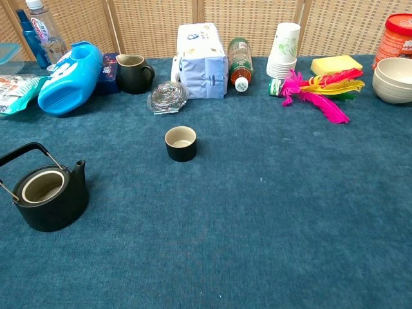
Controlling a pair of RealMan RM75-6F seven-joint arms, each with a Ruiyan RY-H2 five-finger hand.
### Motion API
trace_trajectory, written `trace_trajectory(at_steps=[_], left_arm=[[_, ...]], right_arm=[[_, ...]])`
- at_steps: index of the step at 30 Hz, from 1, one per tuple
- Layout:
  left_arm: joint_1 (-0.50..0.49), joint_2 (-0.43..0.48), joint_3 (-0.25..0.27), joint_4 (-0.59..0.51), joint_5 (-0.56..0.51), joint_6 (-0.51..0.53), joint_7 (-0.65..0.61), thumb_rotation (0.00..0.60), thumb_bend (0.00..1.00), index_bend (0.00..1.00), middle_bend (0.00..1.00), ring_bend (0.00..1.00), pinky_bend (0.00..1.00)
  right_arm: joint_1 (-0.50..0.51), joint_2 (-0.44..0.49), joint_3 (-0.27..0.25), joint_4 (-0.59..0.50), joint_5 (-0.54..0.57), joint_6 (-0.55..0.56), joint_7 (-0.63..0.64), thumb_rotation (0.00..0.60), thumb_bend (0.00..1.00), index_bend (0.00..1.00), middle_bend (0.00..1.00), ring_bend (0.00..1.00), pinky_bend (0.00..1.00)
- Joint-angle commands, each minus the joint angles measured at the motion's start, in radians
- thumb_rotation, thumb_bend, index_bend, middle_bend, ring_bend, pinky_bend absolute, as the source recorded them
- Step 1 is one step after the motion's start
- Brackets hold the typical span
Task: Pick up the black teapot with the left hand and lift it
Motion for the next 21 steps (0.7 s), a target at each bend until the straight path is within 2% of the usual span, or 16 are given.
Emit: trace_trajectory(at_steps=[1, 7, 11, 13, 21], left_arm=[[-0.003, 0.0, -0.001, 0.003, -0.005, -0.012, -0.009, 0.6, 0.13, 0.03, 0.0, 0.0, 0.17], [-0.018, 0.003, -0.006, 0.005, -0.025, -0.052, -0.049, 0.6, 0.13, 0.03, 0.0, 0.0, 0.17], [-0.043, 0.017, -0.008, -0.009, -0.049, -0.116, -0.133, 0.6, 0.13, 0.02, 0.0, 0.0, 0.17], [-0.066, 0.021, -0.015, -0.014, -0.073, -0.169, -0.181, 0.6, 0.13, 0.02, 0.0, 0.0, 0.17], [-0.235, 0.075, -0.05, -0.047, -0.161, -0.519, -0.473, 0.6, 0.13, 0.01, 0.0, 0.0, 0.17]], right_arm=[[0.001, 0.0, -0.001, -0.001, -0.001, -0.002, -0.002, 0.6, 0.0, 0.0, 0.0, 0.0, 0.0], [0.001, 0.0, -0.001, -0.003, -0.001, -0.002, -0.006, 0.6, 0.0, 0.0, 0.0, 0.0, 0.0], [0.002, 0.002, -0.001, -0.006, -0.001, -0.002, -0.003, 0.6, 0.0, 0.0, 0.0, 0.0, 0.0], [0.003, 0.002, -0.001, -0.005, 0.001, -0.007, -0.004, 0.6, 0.0, 0.0, 0.0, 0.0, 0.0], [0.006, 0.001, -0.006, -0.012, -0.003, -0.012, -0.016, 0.6, 0.0, 0.0, 0.0, 0.0, 0.0]])
